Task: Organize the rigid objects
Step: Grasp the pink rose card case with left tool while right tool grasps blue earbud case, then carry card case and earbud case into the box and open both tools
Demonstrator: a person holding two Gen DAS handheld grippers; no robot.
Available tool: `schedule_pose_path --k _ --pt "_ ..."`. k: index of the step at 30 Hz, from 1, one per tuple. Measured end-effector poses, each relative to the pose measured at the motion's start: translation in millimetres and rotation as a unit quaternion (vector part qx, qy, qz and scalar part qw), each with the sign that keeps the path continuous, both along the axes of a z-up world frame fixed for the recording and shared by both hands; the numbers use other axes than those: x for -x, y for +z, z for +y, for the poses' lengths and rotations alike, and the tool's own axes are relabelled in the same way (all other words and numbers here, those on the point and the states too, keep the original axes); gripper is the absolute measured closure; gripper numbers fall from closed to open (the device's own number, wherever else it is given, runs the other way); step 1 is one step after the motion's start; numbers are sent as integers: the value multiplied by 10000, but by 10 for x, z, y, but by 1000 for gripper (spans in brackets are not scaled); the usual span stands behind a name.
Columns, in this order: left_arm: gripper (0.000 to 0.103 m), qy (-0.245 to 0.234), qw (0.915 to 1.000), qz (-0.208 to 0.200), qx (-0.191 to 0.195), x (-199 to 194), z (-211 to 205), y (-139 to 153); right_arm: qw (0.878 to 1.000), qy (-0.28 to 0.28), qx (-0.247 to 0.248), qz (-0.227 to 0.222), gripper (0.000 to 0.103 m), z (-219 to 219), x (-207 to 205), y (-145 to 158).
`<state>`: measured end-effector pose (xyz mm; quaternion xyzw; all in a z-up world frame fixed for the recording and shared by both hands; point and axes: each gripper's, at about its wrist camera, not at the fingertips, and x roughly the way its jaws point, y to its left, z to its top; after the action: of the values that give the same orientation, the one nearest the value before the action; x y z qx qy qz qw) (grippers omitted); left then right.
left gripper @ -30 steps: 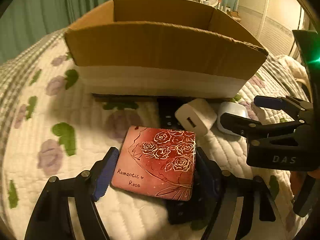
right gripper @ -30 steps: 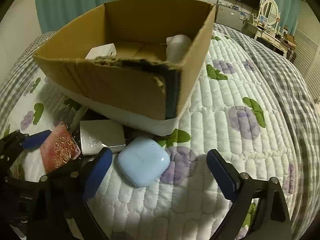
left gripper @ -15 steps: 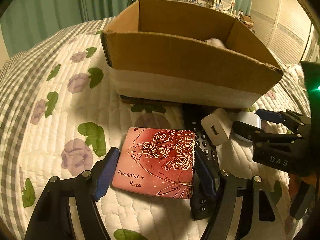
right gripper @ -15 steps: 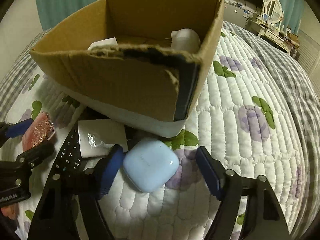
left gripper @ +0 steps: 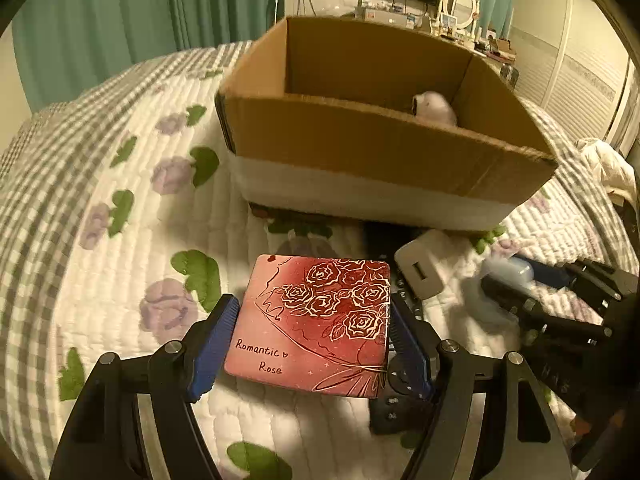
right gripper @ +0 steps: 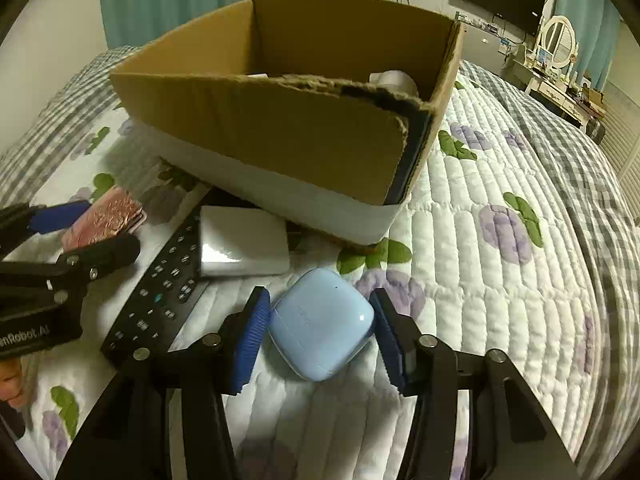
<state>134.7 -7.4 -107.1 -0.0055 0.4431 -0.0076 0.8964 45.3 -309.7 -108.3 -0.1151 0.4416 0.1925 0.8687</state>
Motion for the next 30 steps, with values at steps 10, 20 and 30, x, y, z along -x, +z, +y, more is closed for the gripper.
schedule_pose_path --k 10,20,30 --pt "28 -94 9993 -345 -57 260 -24 456 9999 96 -101 -12 78 -43 270 348" --pt "28 -151 9972 -735 -44 417 -79 950 9977 106 -303 -593 79 -104 508 1083" --pt "28 -91 9919 -1268 15 197 -76 1498 9909 168 -341 -1293 79 -54 332 2010"
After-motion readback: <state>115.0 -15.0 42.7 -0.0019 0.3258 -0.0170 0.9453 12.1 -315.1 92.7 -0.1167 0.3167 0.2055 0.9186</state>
